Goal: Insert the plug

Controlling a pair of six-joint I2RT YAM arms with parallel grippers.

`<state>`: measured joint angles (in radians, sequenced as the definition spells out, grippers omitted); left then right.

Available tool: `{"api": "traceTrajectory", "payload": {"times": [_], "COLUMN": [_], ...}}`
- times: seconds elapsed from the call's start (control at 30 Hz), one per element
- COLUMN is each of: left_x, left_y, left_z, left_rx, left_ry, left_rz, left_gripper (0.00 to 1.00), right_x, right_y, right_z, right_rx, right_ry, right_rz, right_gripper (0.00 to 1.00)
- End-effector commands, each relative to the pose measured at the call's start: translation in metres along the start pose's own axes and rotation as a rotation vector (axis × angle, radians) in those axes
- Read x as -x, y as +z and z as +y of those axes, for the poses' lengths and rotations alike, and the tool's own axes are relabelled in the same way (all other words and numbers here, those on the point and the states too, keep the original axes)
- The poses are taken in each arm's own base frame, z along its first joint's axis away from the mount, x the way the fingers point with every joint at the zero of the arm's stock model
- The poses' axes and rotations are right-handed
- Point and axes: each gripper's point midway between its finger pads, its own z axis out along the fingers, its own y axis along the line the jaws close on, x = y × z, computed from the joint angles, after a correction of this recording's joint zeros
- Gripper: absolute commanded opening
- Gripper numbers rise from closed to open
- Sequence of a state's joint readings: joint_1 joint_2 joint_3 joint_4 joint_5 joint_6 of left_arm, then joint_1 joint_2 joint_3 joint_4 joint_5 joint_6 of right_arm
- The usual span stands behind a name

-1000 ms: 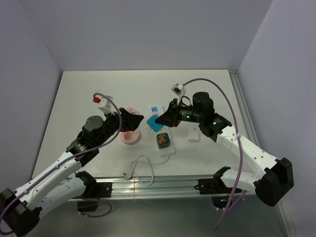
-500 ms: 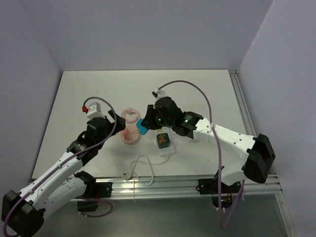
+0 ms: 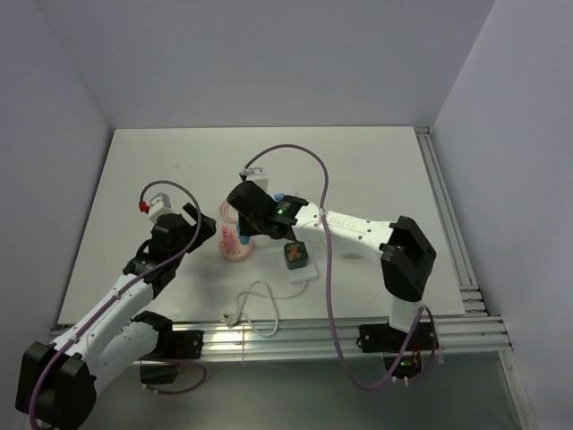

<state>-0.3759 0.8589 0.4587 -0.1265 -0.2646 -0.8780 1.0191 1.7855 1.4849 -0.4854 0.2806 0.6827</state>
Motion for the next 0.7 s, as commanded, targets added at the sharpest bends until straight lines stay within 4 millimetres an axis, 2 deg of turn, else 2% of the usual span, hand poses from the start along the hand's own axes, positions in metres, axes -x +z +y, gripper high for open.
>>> {"api": "traceTrajectory", "payload": {"times": [0.0,0.3,0.67], "left_x": [0.005,0.004,0.001], "left_y": [0.003,0.004,0.005], "left_z": [-0.011,-0.009,-0.009], "left_rx": [-0.055,-0.073,-0.1], "left_ry": [-0.021,0.032,0.083], "left_rz": [-0.025,-0.035,-0.036], "left_gripper": [0.88,0.88,0.86], "right_x": [0.01,-0.005,-0.005], "right_y": [0.001,0.03,0.046], "right_z": [-0.006,-0.014,-0.013], "right_rx": [-0.078,-0.121,-0.131], "right_ry": [-0.014,-0.034,-0.02], "right_rz": [-0.04,-0.046,-0.072], "right_gripper": [0.0,0.0,0.0]}}
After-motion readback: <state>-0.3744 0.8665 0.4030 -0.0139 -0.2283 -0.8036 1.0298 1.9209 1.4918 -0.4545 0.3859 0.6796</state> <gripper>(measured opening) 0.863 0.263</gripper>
